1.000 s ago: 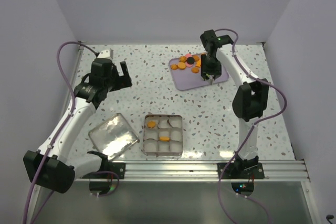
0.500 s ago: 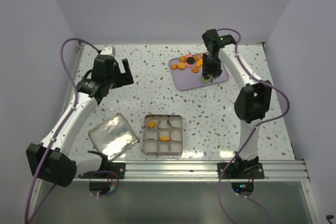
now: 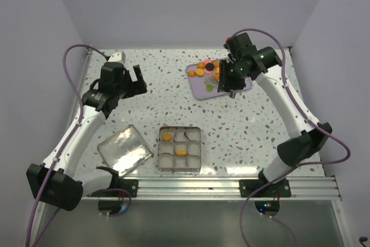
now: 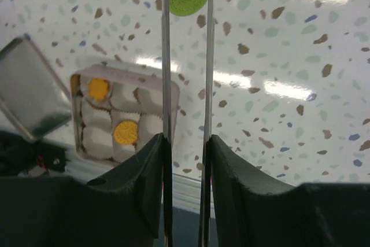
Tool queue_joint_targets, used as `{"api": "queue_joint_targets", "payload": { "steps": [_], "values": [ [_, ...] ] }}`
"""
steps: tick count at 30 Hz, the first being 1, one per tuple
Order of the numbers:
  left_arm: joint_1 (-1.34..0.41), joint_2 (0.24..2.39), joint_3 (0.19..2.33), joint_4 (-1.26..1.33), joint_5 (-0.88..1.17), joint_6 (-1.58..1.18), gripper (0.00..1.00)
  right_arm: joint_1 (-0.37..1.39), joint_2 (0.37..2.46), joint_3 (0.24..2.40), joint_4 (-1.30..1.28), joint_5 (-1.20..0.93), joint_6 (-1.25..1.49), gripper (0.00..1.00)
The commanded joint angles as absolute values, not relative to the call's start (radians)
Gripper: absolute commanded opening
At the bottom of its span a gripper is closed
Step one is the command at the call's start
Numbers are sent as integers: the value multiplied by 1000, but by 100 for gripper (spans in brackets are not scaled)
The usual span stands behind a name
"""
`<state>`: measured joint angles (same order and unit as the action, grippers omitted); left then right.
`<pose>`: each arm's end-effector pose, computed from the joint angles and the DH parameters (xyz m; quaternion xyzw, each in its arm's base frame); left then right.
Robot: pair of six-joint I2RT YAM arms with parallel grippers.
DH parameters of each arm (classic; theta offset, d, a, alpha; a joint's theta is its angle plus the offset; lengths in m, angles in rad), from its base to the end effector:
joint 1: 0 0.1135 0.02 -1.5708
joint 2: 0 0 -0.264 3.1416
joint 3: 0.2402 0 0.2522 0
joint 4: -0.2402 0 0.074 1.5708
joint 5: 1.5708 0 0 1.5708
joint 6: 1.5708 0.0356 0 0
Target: Pack the cookies
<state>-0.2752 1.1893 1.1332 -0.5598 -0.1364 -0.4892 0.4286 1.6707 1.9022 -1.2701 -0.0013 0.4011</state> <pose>0.2504 -0.0657 0.3416 -0.1258 0.8777 -0.1148 0.4479 0.2970 0.1358 0.3963 -0.0134 0.9647 0.1066 0.2404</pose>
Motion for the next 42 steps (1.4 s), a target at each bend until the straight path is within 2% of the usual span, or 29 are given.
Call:
{"api": "queue_joint_targets", "payload": {
  "steps": [1,7,19,23,26,42],
  "values": [
    [-270,1149,1111,-508,-114,-517,100,517,1551,1824,-1246,-97,452,35],
    [-270,1129,1092,-509,-100,-525,100,621,1416,1657,-1197,-159,518,35],
    [-270,1114,1071,-506,-80,-526,100,750,1308,1454,-1166,-187,557,36],
    [-270,1109,1068,-512,-84,-517,100,758,1315,1453,-1161,-173,569,40],
    [-270,1109,1071,-514,-89,-508,100,759,1324,1456,-1157,-164,575,50],
    [-270,1098,1068,-529,-117,-471,100,761,1423,1658,-1219,-106,558,50]
  ]
}}
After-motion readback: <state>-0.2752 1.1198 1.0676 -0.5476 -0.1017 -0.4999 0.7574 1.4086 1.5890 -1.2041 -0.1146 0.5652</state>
